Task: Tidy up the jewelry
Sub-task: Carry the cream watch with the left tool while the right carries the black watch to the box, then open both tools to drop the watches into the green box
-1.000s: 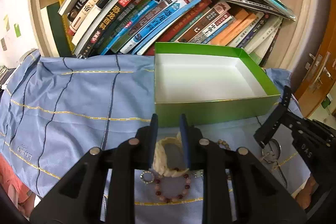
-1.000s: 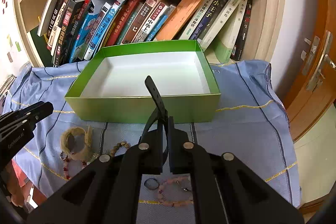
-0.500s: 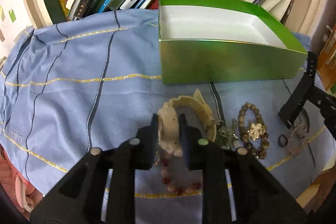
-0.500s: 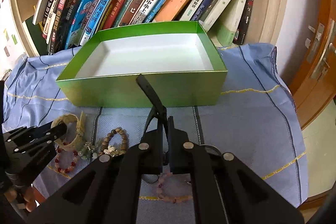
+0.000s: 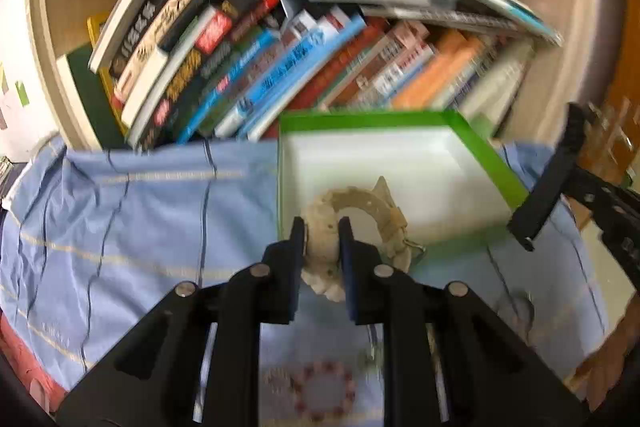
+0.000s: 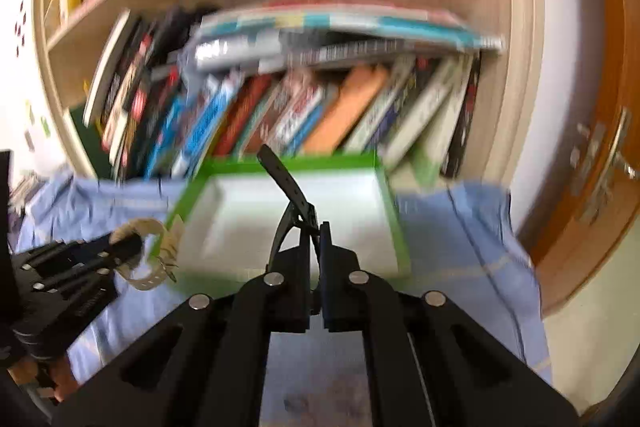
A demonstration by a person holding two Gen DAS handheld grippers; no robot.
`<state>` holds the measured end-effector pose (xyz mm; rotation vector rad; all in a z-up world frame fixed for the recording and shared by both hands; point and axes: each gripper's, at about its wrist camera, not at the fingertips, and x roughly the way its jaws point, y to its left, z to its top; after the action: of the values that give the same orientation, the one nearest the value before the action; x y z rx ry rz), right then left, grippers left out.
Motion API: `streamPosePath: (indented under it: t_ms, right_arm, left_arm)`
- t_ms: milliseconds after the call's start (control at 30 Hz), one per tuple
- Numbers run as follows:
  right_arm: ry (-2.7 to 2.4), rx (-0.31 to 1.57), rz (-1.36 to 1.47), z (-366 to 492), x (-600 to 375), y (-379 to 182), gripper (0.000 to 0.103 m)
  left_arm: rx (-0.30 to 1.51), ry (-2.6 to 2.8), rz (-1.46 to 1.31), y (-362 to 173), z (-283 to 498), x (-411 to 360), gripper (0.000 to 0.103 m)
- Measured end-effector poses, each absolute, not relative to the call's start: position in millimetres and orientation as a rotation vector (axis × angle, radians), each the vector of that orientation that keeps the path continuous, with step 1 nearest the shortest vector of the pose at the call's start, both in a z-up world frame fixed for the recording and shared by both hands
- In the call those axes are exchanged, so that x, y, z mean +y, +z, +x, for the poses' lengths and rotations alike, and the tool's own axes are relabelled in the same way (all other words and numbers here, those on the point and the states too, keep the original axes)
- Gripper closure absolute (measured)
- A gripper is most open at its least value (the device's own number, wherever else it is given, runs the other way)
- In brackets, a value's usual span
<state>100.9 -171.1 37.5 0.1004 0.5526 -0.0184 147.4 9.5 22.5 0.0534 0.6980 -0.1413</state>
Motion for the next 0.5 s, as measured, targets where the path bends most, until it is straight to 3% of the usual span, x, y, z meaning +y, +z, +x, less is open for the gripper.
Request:
streamPosePath:
  t_ms: [133, 333, 367, 400, 467, 500]
  right_arm:
    - [-0.031, 0.571, 0.114, 135.2, -170.4, 41.5, 0.099]
    - [-0.089, 0.711, 0.085, 185.3, -166.1, -4.7, 0.098]
    - [-0.094, 0.737, 0.075, 191.2, -164.8, -11.8, 0.095]
    - [-0.107, 0.774, 0.062, 196.5, -164.5, -19.9, 0.092]
    - [-0.107, 0.782, 0.074, 190.7, -168.5, -23.4, 0.086]
    - [-0.106, 0.762, 0.085, 181.6, -172.7, -19.2, 0.086]
  left_arm:
    - [0.701, -0.106, 0.040, 27.0, 187.4, -0.4, 0.086]
    - [0.784, -0.053, 0.034, -3.0, 227.8, -8.9, 0.085]
    - [0.789, -0.041, 0.034, -6.8, 230.2, -8.8, 0.080]
    - [0.796, -0.025, 0.036, -9.5, 232.3, -7.9, 0.066]
    - [0.793, -0.012, 0.019, -8.4, 228.6, -0.9, 0.052]
    - [0.780, -0.011, 0.017, -5.4, 221.9, 3.9, 0.050]
